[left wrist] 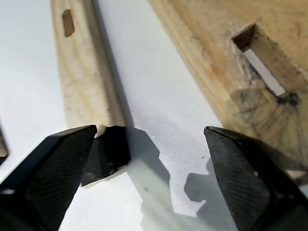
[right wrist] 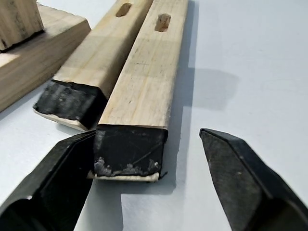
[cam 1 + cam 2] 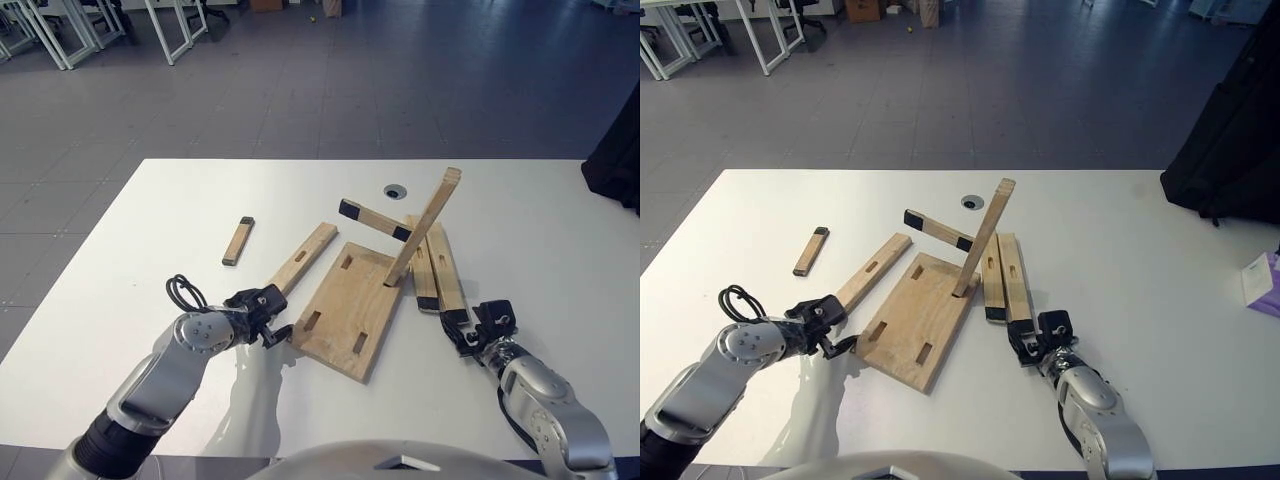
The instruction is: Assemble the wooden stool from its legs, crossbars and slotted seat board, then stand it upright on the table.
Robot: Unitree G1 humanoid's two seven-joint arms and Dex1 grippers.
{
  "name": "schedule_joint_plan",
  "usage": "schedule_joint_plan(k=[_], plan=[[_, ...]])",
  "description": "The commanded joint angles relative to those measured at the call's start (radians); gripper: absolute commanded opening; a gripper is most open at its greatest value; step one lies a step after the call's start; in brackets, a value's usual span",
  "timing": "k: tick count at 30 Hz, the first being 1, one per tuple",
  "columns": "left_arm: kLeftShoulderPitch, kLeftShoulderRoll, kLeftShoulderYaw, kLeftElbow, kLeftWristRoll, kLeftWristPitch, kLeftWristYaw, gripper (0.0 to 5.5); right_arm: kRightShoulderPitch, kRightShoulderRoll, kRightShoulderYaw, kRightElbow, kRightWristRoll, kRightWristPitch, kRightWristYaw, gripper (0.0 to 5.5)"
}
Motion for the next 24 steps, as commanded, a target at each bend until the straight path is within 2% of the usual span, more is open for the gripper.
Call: schedule_joint_plan(k=[1, 7, 16, 24], plan=[[0.058, -0.034, -0.061, 0.018, -0.048, 0.084, -0.018, 4.15, 0.008, -0.005, -0.001, 0.060, -0.028, 0.021, 0.003, 3.71], [0.005, -0.050, -0.113, 0.033, -0.052, 0.091, -0.025, 4.15, -0.124, 0.048, 0.062, 0.191, -0.058, -0.014, 0.010, 3.71], [-0.038, -0.040, -0.145, 0.071, -0.047, 0.069, -0.029, 4.15, -0.135, 0.037, 0.026, 0.272, -0.072, 0.032, 0.012, 2.03], [-0.129, -0.067, -0.182, 0.065, -0.096, 0.081, -0.086, 4.15, -0.287, 0.019, -0.175, 0.220, -0.040, 0.058, -0.054, 2.01]])
